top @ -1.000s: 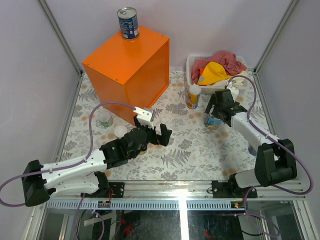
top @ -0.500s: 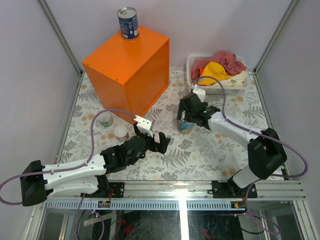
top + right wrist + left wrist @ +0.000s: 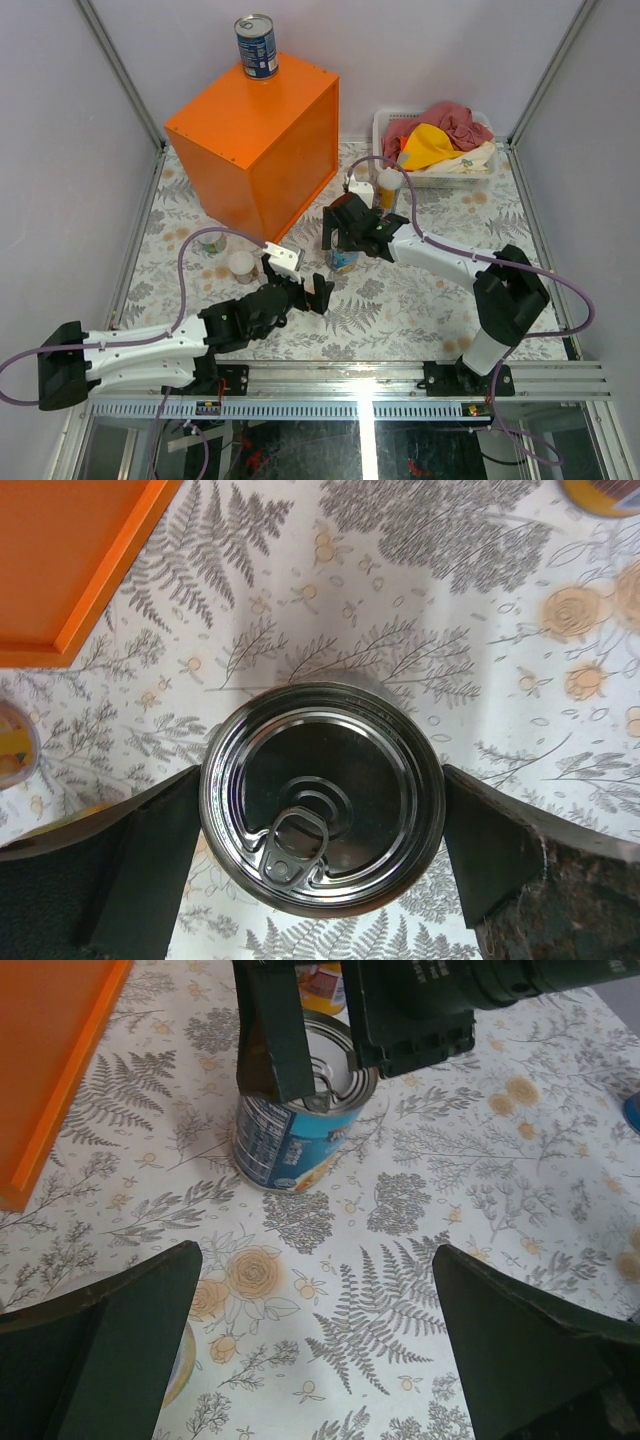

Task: Place and organize the canned foods onto the counter

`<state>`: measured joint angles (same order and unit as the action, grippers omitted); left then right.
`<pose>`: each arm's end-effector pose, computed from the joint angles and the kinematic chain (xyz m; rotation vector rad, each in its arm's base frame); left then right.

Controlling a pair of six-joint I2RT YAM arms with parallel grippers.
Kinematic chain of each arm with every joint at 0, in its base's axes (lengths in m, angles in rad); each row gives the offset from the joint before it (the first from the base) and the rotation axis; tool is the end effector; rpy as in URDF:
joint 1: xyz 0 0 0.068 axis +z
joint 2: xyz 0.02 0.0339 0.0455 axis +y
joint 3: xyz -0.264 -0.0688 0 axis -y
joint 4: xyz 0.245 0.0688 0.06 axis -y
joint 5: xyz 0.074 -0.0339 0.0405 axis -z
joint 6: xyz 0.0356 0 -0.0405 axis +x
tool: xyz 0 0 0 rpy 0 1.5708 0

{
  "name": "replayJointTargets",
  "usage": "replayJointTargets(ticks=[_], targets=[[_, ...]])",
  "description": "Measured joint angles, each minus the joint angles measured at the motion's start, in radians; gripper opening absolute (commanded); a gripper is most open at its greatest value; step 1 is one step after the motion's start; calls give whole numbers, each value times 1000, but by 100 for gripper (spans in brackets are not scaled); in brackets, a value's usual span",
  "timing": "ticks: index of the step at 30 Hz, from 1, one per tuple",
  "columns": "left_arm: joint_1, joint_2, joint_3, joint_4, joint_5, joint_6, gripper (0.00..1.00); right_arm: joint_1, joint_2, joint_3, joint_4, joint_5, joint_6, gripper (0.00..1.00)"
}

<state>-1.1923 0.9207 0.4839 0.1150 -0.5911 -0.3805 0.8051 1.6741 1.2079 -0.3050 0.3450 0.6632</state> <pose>0.0945 -0.1839 0.2416 0.3531 1.8373 -0.5392 0.2652 0.2585 0.2446 0.0059 2.3120 0.3545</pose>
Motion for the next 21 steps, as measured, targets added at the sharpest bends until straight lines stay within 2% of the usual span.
replayJointTargets(ticks=[21], targets=[[-13,262,-7,207,-94,108,100,2,-8,14,-74,-49,-20,99]])
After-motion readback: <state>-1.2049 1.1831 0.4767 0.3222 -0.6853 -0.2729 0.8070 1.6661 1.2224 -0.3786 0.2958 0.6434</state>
